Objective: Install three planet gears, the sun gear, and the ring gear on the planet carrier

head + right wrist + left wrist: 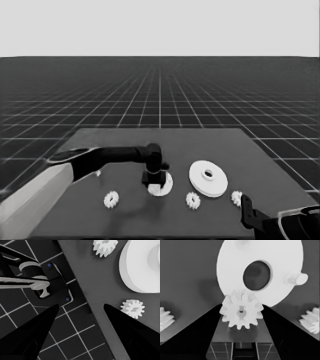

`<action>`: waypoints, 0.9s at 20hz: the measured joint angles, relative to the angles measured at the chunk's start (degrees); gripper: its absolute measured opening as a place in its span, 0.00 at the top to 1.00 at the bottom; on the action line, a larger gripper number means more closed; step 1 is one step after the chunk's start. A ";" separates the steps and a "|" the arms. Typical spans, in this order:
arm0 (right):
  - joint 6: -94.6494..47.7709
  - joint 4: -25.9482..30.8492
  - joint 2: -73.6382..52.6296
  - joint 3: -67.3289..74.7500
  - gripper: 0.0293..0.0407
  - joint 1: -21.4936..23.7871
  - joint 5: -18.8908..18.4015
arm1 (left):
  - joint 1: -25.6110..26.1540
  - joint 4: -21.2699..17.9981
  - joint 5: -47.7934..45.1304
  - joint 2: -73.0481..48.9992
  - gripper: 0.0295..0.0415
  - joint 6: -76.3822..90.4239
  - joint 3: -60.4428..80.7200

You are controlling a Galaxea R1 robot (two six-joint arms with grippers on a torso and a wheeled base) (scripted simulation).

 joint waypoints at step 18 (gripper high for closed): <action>0.00 0.00 0.00 0.00 0.19 0.00 0.00 | -8.22 -8.05 1.64 -0.97 0.25 -3.63 4.96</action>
